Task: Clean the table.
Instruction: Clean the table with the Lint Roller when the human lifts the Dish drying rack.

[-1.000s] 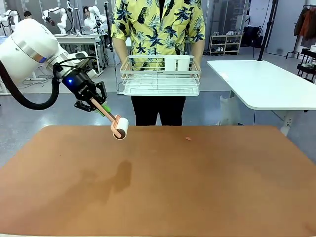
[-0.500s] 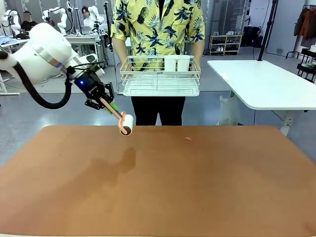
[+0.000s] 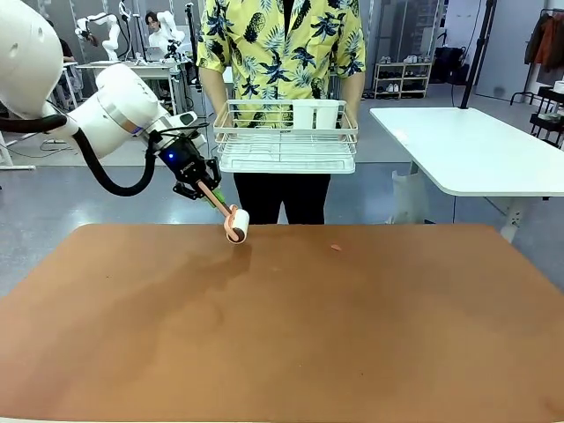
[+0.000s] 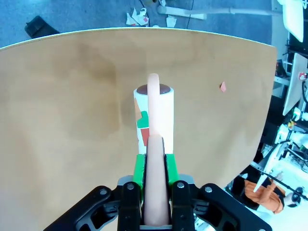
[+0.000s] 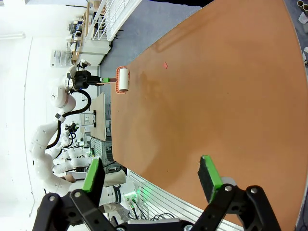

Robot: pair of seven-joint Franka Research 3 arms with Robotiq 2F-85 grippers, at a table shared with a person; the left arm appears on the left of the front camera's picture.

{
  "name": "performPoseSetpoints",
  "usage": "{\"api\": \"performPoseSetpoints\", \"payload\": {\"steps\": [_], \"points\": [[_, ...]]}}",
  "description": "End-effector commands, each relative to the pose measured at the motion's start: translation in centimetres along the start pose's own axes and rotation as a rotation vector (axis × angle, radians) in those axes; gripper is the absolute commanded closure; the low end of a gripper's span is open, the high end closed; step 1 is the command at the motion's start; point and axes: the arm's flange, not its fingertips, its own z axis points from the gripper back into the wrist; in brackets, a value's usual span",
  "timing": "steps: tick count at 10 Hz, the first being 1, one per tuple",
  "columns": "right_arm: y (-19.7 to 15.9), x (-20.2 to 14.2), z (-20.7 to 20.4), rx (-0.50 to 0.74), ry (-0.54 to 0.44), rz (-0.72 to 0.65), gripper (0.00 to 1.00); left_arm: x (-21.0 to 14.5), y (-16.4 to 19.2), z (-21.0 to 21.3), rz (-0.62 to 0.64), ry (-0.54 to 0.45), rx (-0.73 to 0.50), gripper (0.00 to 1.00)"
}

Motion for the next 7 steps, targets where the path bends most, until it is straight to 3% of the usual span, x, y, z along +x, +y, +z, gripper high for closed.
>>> {"api": "performPoseSetpoints", "payload": {"steps": [1,7], "points": [[0.2,-0.2,0.3,0.004,0.008,0.013,0.00,0.7,-0.4,0.2,0.007,0.037,0.014,0.79],[0.2,-0.2,0.3,0.004,0.008,0.013,0.00,-0.8,1.9,-5.9,0.012,0.065,-0.004,0.79]]}}
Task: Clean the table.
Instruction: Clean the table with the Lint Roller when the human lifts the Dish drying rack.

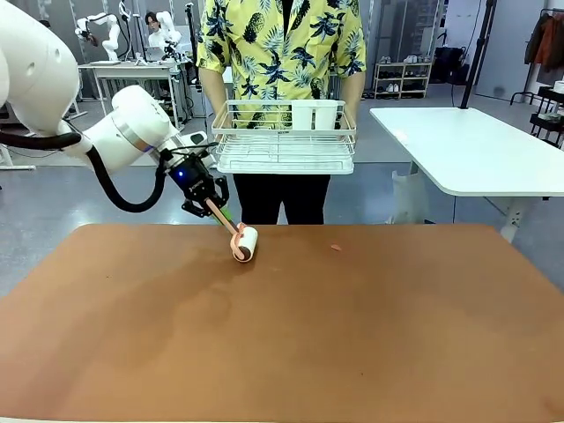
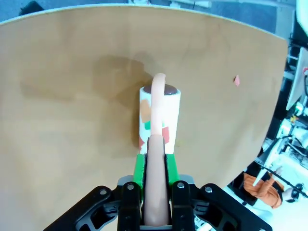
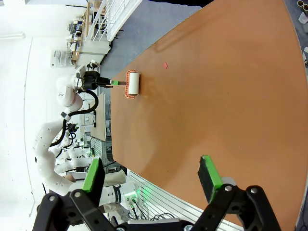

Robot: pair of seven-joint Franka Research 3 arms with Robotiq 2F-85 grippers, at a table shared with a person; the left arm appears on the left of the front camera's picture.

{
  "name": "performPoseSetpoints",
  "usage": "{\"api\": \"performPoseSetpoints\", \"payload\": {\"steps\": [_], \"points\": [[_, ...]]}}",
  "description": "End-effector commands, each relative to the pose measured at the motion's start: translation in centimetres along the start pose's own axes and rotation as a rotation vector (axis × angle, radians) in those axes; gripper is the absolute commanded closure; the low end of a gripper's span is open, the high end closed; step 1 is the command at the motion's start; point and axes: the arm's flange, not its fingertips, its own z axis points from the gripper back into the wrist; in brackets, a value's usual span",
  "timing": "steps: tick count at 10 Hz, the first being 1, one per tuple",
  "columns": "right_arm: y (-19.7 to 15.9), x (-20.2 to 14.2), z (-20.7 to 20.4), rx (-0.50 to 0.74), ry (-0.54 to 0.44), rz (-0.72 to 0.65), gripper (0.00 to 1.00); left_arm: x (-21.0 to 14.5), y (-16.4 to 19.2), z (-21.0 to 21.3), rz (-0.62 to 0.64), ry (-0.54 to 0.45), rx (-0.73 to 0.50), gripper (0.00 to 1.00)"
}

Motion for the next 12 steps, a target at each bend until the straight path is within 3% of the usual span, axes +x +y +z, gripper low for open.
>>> {"api": "performPoseSetpoints", "payload": {"steps": [1,4,7,9,12], "points": [[0.2,-0.2,0.3,0.004,0.008,0.013,0.00,-0.4,1.3,-2.8,0.007,0.017,0.017,0.79],[0.2,-0.2,0.3,0.004,0.008,0.013,0.00,-0.4,-0.2,-4.6,-0.004,0.028,-0.023,0.79],[0.2,-0.2,0.3,0.004,0.008,0.013,0.00,-1.9,-10.7,-11.6,-0.059,-0.063,-0.129,0.79],[0.2,-0.2,0.3,0.004,0.008,0.013,0.00,-2.6,-16.8,-18.1,-0.003,-0.132,-0.161,0.79],[0.2,-0.2,0.3,0.004,0.008,0.013,0.00,-1.2,-20.8,-23.4,0.029,-0.201,-0.105,0.79]]}}
